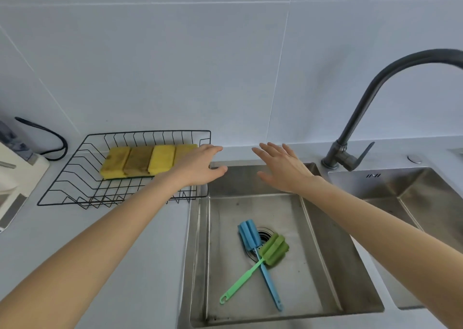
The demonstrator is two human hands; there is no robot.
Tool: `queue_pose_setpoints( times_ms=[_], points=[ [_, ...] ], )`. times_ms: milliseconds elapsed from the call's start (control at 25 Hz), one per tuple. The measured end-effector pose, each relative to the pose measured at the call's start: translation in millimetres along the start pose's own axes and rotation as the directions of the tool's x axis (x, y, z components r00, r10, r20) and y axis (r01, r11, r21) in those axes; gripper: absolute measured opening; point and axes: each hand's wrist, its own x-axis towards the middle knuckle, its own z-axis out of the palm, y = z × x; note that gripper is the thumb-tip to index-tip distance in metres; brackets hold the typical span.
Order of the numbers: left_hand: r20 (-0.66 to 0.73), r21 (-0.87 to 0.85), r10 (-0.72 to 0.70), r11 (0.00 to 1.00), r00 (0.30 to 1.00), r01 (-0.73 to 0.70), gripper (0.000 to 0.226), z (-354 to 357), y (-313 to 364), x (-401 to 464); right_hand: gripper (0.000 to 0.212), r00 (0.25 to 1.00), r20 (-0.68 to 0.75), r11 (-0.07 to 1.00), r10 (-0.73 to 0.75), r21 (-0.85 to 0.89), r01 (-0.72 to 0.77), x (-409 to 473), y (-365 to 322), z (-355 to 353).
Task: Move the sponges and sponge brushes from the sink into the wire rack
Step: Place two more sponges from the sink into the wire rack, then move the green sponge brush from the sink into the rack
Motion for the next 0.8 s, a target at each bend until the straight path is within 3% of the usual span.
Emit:
queue_pose_setpoints(
  times_ms=[360,800],
  points=[
    [0.280,0.045,0.094,0.993,0.955,-0.110,0.063,67,37,17,0.064,0.986,0.148,0.996,0.079,0.028,-0.084,-21,35,55],
    [0.546,-0.058,-0.003,0.997,0.838,0.041,0.057,173,14,18,0.062,0.910,0.413,0.991,0.038,0.101,-0.087,-28,30,147]
  ],
)
